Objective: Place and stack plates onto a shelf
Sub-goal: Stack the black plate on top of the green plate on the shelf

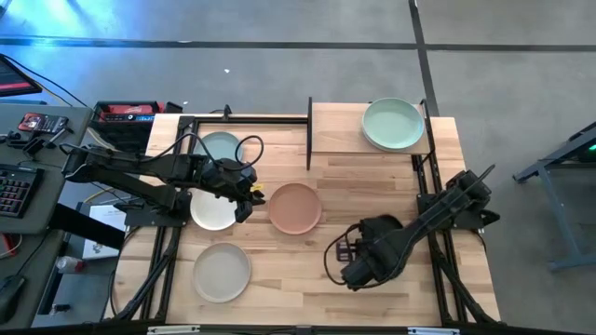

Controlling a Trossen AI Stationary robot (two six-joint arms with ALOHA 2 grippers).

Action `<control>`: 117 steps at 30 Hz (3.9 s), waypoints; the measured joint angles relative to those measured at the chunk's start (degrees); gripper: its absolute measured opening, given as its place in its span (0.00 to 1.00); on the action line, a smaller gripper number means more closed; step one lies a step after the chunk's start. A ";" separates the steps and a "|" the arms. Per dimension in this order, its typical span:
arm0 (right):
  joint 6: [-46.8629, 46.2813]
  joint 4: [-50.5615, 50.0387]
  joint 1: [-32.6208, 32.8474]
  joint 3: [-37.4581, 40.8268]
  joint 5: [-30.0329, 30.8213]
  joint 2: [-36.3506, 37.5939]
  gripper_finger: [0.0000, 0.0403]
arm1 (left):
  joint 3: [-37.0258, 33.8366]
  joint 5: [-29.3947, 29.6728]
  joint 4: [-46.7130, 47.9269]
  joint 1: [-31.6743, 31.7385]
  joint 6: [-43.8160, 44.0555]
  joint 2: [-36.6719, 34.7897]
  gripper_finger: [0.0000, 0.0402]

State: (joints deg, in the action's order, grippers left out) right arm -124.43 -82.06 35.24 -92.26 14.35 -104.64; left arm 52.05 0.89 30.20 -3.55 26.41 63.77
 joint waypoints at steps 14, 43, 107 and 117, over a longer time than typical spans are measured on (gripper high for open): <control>11.05 -7.92 -3.91 -9.02 27.07 6.43 0.00 | 0.00 0.00 -0.02 0.05 -0.04 -0.02 0.22; 98.57 -6.65 -47.92 -8.93 21.41 23.82 0.00 | 0.00 8.86 -0.05 8.76 -0.07 -0.02 0.22; 104.88 -7.96 -66.07 -8.93 -3.69 12.89 0.27 | 0.00 8.92 -0.01 17.46 -0.04 -0.02 0.22; 102.35 -7.01 -70.67 -7.00 -0.64 14.04 0.27 | -0.01 8.63 0.07 17.38 -0.03 -0.02 0.22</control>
State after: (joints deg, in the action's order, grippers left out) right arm -22.08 -89.07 -35.42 -99.25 13.72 -90.60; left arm 52.04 9.51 30.27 13.82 26.38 63.75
